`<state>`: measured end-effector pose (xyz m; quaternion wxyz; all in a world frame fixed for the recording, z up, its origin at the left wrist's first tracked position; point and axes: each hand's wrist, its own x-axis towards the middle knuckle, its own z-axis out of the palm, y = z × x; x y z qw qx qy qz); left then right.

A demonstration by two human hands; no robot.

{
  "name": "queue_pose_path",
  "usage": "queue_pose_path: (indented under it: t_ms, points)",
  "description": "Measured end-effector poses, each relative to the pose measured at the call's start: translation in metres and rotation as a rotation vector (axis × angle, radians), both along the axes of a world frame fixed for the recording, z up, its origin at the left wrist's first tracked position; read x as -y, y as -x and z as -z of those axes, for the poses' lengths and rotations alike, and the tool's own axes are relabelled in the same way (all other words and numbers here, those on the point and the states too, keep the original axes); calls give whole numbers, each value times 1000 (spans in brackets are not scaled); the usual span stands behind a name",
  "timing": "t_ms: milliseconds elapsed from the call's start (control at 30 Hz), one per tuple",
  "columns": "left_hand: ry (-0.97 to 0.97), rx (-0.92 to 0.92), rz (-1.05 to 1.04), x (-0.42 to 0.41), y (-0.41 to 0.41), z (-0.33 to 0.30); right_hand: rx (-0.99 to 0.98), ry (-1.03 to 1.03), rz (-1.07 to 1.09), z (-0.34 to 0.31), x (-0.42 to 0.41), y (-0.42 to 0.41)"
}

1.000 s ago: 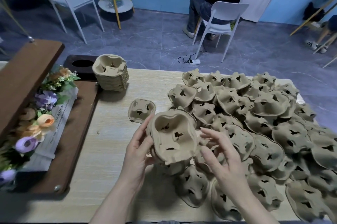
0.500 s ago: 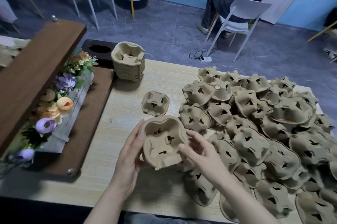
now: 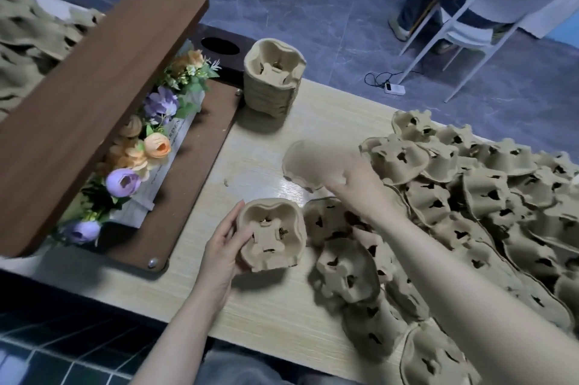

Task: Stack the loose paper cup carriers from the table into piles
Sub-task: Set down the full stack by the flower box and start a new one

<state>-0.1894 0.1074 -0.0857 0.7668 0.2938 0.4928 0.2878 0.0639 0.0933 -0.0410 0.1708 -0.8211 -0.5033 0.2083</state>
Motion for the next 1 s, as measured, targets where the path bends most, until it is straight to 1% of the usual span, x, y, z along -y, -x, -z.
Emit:
queue_pose_path:
  t_ms: [100,233,333,433,500,600,667,733,800,867,933,967,1000]
  points:
    - [-39,-81,43,-2,3,12,162,42,-55,17,-27,-6]
    - [-84,-171,79,2,12,17,293,193,-164,25,-51,-7]
    - [-103,-230,117,5,21,17,387,250,-223,31,-62,-5]
    - [-154,-281,131,7,28,17,440,257,-250,37,-69,-2]
    - [-212,-309,158,8,31,17,422,240,-253,39,-70,-1]
    - [-254,-340,206,7,35,16,341,141,-239,37,-64,1]
    - [-259,-345,208,6,35,15,246,9,-189,30,-57,3]
    - [-250,-331,207,4,34,12,106,-132,-108,19,-48,8]
    - [-266,-349,196,1,33,8,-78,-232,-41,7,-37,18]
    - [-357,-449,194,-1,31,-2,-270,-270,13,-7,-21,33]
    - [-475,-529,194,-2,28,-14,-411,-260,61,-21,-4,49]
    - [-509,-525,186,-2,25,-19,-479,-252,83,-26,5,58]
    - [-503,-486,179,-2,23,-23,-551,-246,101,-29,13,66]
